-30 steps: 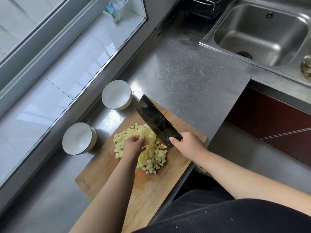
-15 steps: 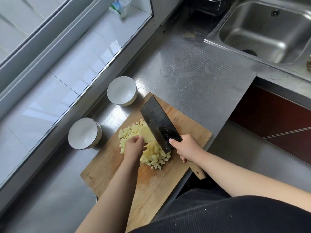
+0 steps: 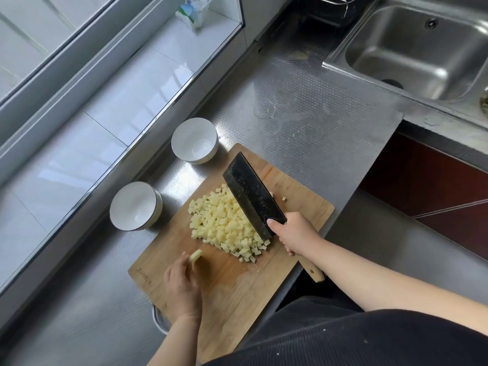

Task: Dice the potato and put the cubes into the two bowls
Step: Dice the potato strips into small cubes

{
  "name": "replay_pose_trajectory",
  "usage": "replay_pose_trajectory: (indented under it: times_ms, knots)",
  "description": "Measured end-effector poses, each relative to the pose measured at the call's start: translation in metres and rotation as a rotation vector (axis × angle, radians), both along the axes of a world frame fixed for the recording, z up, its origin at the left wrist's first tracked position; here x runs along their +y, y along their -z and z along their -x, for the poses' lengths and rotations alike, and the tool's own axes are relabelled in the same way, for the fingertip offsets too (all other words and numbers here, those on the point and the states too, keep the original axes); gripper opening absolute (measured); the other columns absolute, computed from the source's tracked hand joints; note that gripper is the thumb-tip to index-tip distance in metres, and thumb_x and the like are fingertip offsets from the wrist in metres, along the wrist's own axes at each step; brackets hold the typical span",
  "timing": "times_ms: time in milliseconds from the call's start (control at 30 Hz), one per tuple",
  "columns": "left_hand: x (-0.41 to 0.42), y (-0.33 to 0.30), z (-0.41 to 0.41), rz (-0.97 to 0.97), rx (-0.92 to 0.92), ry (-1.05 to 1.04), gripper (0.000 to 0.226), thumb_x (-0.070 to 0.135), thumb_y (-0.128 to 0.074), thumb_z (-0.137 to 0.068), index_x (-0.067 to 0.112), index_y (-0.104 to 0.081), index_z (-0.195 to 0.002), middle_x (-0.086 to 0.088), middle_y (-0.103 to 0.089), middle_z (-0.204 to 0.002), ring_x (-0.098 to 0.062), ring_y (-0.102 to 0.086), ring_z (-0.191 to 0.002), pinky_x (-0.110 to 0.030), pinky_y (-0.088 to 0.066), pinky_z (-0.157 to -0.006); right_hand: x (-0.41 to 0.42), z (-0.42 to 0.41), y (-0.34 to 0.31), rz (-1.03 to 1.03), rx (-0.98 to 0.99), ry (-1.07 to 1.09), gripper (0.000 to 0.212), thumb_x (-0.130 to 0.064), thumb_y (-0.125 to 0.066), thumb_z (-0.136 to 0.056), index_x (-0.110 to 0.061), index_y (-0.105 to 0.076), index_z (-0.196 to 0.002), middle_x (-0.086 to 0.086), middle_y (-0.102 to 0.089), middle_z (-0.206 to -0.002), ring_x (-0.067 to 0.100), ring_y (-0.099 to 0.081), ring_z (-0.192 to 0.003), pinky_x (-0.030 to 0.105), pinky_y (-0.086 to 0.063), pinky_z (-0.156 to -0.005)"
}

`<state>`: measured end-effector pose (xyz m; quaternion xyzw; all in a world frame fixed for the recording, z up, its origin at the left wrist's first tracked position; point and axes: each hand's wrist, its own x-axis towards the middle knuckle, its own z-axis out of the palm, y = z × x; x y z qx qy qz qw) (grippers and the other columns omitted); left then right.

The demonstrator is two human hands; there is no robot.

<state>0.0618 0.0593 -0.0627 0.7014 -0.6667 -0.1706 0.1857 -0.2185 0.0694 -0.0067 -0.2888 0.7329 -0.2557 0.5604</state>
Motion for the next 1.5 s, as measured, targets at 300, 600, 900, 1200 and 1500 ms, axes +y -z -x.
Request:
replay_pose_trajectory:
  times_ms: [300,600,900,1200,1500]
  knots:
    - [0.013,0.017,-0.005,-0.297,-0.315,0.301,0.044,0.047,-0.061,-0.088,0.023,-0.058,-0.125,0.000,-0.049,-0.139,-0.023,-0.046,-0.125,-0.043,-0.039,-0.103,0.001,-0.004,0.000,0.008,0.018,-0.032,0.025,-0.038,-0.053,-0.095,-0.016,-0.060,-0.086,0.002,-0.055,-0.060,0.018,-0.051,-0.045,0.028,-0.046,-0.046]
    - [-0.040,0.004,0.049,-0.096,-0.199,0.298,0.033,0.034,-0.064,-0.090,0.016,-0.064,-0.117,-0.007,-0.057,-0.126,-0.029,-0.049,-0.119,-0.045,-0.040,-0.098,0.002,0.008,0.001,-0.002,0.021,0.020,0.026,-0.036,-0.053,-0.096,-0.012,-0.059,-0.086,0.005,-0.054,-0.061,0.017,-0.049,-0.042,0.028,-0.045,-0.046]
    - [-0.104,-0.003,0.116,-0.218,-0.167,0.366,0.058,0.043,-0.061,-0.090,0.020,-0.042,-0.140,-0.003,-0.046,-0.143,-0.023,-0.042,-0.131,-0.042,-0.037,-0.109,-0.012,0.038,-0.001,0.026,0.102,0.098,0.028,-0.038,-0.054,-0.095,-0.017,-0.055,-0.077,0.005,-0.056,-0.061,0.020,-0.051,-0.044,0.032,-0.049,-0.049]
    - [-0.164,-0.004,0.178,-0.466,-0.274,0.398,0.076,0.063,-0.066,-0.077,0.017,-0.043,-0.134,-0.006,-0.051,-0.134,-0.025,-0.048,-0.120,-0.046,-0.045,-0.099,-0.017,0.061,0.004,-0.015,0.083,0.203,0.027,-0.036,-0.054,-0.095,-0.012,-0.057,-0.083,0.006,-0.054,-0.061,0.016,-0.048,-0.040,0.028,-0.047,-0.046]
    - [-0.169,-0.003,0.189,-0.551,-0.612,0.505,0.103,0.075,-0.066,-0.066,0.009,-0.038,-0.140,-0.013,-0.041,-0.141,-0.032,-0.037,-0.129,-0.042,-0.033,-0.107,-0.011,0.070,0.018,-0.014,0.042,0.176,0.024,-0.036,-0.054,-0.095,-0.011,-0.051,-0.095,0.002,-0.049,-0.052,0.010,-0.045,-0.032,0.025,-0.042,-0.042]
